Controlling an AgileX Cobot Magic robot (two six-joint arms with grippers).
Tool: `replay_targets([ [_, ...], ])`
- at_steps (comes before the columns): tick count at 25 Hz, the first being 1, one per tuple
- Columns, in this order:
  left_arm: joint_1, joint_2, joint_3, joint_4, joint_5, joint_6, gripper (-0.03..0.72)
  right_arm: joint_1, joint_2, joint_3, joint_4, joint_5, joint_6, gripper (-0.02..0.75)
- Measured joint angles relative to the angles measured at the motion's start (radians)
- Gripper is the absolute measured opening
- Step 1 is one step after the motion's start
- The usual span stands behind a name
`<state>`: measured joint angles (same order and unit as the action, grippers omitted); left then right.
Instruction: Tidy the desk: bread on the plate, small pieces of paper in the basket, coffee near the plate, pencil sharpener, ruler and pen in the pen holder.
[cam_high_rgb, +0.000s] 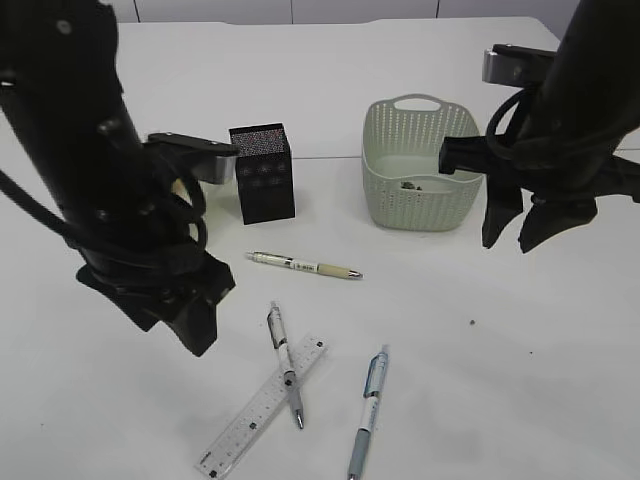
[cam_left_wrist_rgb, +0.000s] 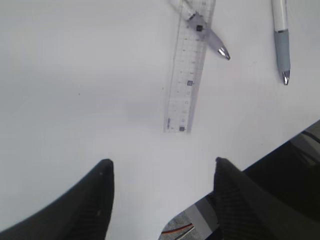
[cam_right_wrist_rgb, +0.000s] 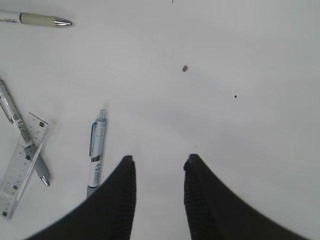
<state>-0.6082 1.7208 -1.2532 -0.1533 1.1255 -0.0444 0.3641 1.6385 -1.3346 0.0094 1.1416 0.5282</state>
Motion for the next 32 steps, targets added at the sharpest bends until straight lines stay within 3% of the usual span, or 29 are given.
replay_targets([
  [21,-0.124,0.287,-0.121,0.062,-0.059,0.001,0.496,-0.030,0.026,0.000,0.000,-0.004,-0.082,0.245],
  [32,-0.130,0.354,-0.126,0.062,-0.135,0.001,0.501,-0.030,0.026,0.000,-0.002,-0.004,-0.092,0.245],
])
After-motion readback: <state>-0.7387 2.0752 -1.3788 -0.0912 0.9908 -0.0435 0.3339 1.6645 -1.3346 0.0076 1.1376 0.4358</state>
